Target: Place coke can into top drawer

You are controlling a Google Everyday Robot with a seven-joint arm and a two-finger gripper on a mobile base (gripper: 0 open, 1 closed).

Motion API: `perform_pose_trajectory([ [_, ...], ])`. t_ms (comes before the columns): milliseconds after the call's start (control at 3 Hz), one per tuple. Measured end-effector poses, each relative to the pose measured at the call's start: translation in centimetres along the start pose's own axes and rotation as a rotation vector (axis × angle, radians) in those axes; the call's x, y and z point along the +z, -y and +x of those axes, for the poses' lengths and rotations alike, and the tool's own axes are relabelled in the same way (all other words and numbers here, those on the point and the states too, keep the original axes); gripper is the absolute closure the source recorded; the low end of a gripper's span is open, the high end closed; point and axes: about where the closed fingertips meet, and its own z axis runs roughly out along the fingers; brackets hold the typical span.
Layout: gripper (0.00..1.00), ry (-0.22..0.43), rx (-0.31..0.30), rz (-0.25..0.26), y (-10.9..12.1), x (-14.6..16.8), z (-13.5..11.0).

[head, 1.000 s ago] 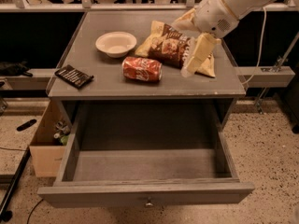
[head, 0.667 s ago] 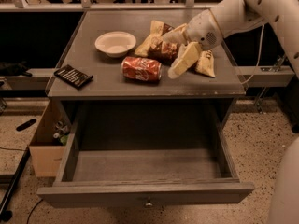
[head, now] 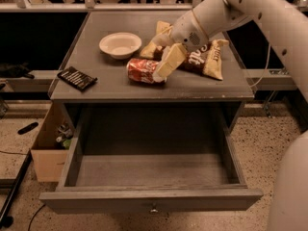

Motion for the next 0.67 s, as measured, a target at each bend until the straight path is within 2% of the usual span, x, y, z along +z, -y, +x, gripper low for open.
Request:
perform_pose_trajectory([
  [333, 0.00, -0.093, -0.028, 0.042, 0.26, 1.60, -1.48],
  [667, 0.00, -0.182, -0.046, 0.093, 1.11, 2.54, -1.38],
])
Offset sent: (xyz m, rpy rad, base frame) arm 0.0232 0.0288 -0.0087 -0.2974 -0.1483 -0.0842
